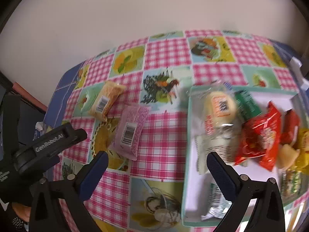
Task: Organize snacks
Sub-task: 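Move both tools back to the remaining snacks on the tablecloth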
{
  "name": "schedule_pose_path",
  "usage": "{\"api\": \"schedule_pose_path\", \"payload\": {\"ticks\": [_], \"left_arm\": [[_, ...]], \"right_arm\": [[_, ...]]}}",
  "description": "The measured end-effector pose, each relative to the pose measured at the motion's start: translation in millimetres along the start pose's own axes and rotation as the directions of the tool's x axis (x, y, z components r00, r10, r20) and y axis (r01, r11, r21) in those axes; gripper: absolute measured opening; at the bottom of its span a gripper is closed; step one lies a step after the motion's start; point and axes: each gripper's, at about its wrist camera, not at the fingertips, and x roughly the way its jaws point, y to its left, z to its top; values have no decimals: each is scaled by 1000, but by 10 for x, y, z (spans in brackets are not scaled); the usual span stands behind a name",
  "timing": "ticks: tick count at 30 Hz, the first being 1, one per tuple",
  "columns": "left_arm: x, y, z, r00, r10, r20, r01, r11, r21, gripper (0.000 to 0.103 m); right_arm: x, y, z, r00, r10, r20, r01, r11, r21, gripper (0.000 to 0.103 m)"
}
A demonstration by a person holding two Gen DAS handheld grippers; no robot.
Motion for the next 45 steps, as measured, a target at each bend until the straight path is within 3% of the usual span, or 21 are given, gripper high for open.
{"api": "schedule_pose_path", "payload": {"ticks": [4, 17, 26, 33, 45], "left_arm": [[90, 71, 20, 1000, 15, -17, -15, 1000, -2, 103], [288, 155, 90, 999, 4, -43, -4, 1000, 7, 103], [278, 263, 215, 999, -31, -13, 31, 999, -9, 103], [297, 334, 294, 999, -37, -12, 37, 999, -28, 103], [295, -27, 604, 993, -116, 10, 115, 988, 100, 103]], "right_arm": [[168, -9, -17, 999, 21, -39, -21, 1000, 16, 100], [419, 107, 4, 997, 51, -58, -50, 999, 10, 99], [534, 277, 20, 998, -10, -60, 11, 1000, 7, 95], [623, 501, 30, 998, -4, -70, 1, 999, -43, 94], [855, 493, 251, 997, 5, -77, -7, 1000, -20, 90]]}}
